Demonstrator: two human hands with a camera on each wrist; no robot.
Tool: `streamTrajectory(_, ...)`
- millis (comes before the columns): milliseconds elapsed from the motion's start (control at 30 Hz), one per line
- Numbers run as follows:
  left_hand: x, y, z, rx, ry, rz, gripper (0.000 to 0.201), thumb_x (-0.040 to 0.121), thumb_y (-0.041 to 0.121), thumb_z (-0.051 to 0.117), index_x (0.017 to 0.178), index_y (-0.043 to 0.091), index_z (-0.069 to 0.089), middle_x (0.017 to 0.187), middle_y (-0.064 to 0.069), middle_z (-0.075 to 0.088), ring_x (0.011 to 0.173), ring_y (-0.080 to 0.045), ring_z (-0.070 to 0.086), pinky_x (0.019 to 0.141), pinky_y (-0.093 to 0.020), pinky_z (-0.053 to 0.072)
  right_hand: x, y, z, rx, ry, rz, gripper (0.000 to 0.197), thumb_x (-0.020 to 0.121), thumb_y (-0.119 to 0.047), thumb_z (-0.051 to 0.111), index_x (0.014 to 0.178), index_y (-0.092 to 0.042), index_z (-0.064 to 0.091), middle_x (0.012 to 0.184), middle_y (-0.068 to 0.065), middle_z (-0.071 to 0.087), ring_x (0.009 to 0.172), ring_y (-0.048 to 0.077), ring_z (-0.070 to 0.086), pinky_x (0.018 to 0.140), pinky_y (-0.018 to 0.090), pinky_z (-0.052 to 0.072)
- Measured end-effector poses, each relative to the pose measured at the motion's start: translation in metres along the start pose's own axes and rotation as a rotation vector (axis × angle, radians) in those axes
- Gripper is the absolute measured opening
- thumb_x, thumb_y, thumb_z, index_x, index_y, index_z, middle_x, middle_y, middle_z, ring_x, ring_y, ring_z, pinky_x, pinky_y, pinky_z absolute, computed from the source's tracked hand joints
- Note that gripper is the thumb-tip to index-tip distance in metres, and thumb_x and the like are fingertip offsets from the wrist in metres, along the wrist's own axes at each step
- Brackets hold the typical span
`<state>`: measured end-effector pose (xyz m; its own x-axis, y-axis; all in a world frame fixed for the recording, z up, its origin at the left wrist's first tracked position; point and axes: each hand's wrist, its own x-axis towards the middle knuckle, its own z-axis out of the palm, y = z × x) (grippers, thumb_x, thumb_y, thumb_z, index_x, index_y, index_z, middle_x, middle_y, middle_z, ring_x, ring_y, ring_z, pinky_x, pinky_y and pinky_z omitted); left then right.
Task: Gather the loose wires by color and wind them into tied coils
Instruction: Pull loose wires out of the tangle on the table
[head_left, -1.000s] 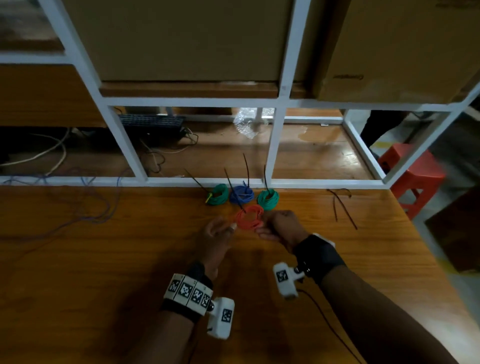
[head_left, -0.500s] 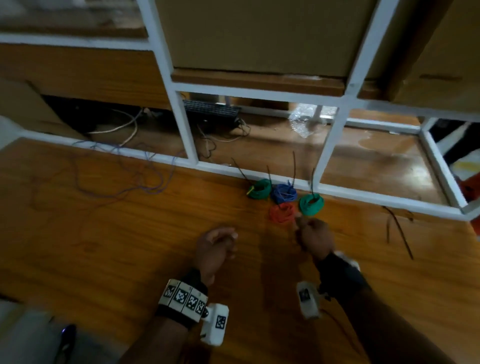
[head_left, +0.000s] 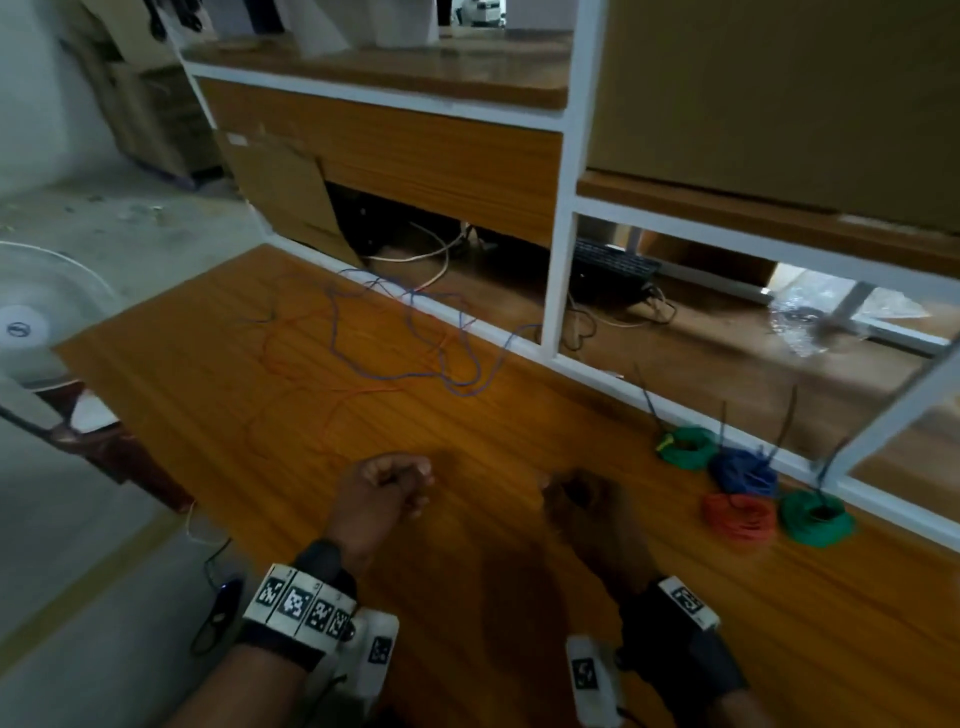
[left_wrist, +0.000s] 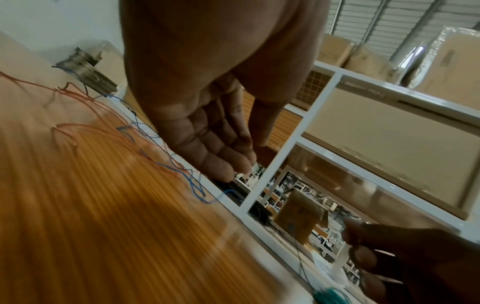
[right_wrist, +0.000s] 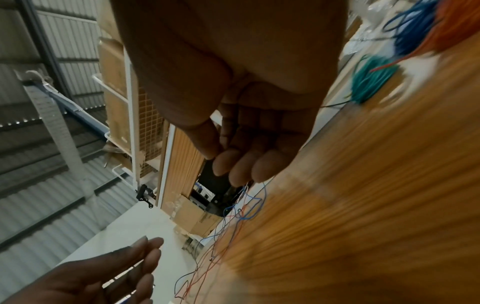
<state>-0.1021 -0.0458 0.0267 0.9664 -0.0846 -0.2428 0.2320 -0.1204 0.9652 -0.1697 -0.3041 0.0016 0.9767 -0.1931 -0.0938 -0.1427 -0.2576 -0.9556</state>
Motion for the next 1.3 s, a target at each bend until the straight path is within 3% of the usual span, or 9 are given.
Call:
streamTrajectory(200,0.129,-0.005,-0.087,0.240,-0.104,0.131,0.012,0.092,0.014,0.070,0.088,0.023,0.077,0.086,0.002,0.077,0.079,-0.014,0.071,0.069,-0.030,0.056,0.083,-0.014,0.100,-0.103,0.003,0.094,0.023,0.103,-0.030,0.063,0.084,-0.019,0.071,0.076,0.004,0.073,0.068,0.025,0.070,0.064,0.043,0.058)
streamTrajectory(300,0.190,0.004,-0.102,0.538,-0.224,0.268,0.017,0.088,0.024,0.075,0.104,0.030,0.073,0.097,0.008,0.075,0.090,-0.010,0.069,0.079,-0.029,0.055,0.115,-0.022,0.141,-0.121,0.021,0.154,0.022,0.103,-0.027,0.063,0.083,-0.020,0.071,0.074,0.008,0.072,0.061,0.019,0.065,0.060,0.037,0.052)
streamTrajectory(533,0.273,0.032,-0.032,1.277,-0.553,0.809,0.048,0.087,0.016,0.058,0.133,0.028,0.057,0.148,-0.006,0.047,0.133,-0.035,0.045,0.107,-0.048,0.042,0.144,-0.023,0.164,-0.204,0.132,0.216,0.031,0.101,-0.018,0.061,0.077,-0.036,0.070,0.071,-0.006,0.072,0.060,0.016,0.066,0.058,0.033,0.049)
streamTrajectory(667,0.285,0.032,-0.005,1.762,-0.771,0.849,0.036,0.102,0.009,0.043,0.134,0.017,0.057,0.141,-0.013,0.051,0.138,-0.036,0.038,0.114,-0.048,0.024,0.152,-0.027,0.158,-0.250,0.166,0.260,0.030,0.100,-0.016,0.064,0.075,-0.032,0.068,0.056,-0.024,0.063,0.049,-0.006,0.054,0.055,0.018,0.040)
streamTrajectory(833,0.295,0.053,-0.032,1.221,-0.571,1.095,0.026,0.094,0.022,0.051,0.102,0.021,0.075,0.108,-0.003,0.070,0.115,-0.023,0.052,0.105,-0.037,0.024,0.165,-0.031,0.149,-0.264,0.267,0.224,0.011,0.096,-0.020,0.066,0.098,-0.030,0.070,0.076,-0.005,0.073,0.062,0.008,0.066,0.061,0.044,0.058)
streamTrajectory(967,0.287,0.066,-0.082,0.731,-0.370,1.293,0.025,0.089,0.021,0.054,0.102,0.013,0.075,0.102,-0.007,0.070,0.101,-0.026,0.058,0.096,-0.037,0.044,0.174,-0.057,0.143,-0.276,0.469,0.131,0.070,0.093,-0.020,0.075,0.150,-0.031,0.035,0.107,-0.007,0.069,0.083,0.012,0.072,0.069,0.039,0.062)
streamTrajectory(1100,0.281,0.068,-0.124,0.536,-0.474,1.213,0.025,0.089,0.004,0.064,0.110,0.010,0.075,0.121,0.007,0.066,0.114,0.000,0.059,0.096,-0.013,0.046,0.198,-0.081,0.135,-0.371,0.468,-0.073,0.103,0.091,-0.022,0.078,0.156,-0.056,0.005,0.143,-0.002,0.049,0.110,0.018,0.066,0.078,0.031,0.059)
streamTrajectory(1200,0.271,0.055,-0.136,0.550,-0.584,1.145,0.028,0.083,0.002,0.070,0.104,0.018,0.077,0.119,0.023,0.064,0.117,0.021,0.047,0.095,-0.002,0.039,0.215,-0.085,0.136,-0.689,0.338,-0.173,0.062,0.094,-0.029,0.074,0.149,-0.037,0.048,0.156,0.010,0.034,0.115,0.035,0.063,0.091,0.049,0.058)
streamTrajectory(1300,0.268,0.045,-0.147,0.532,-0.587,1.129,0.023,0.088,0.018,0.063,0.105,0.017,0.078,0.119,0.010,0.066,0.117,0.010,0.054,0.094,-0.007,0.044,0.215,-0.083,0.141,-0.792,0.252,-0.232,0.026,0.095,-0.020,0.072,0.122,-0.021,0.072,0.148,0.011,0.043,0.115,0.033,0.059,0.090,0.051,0.055)
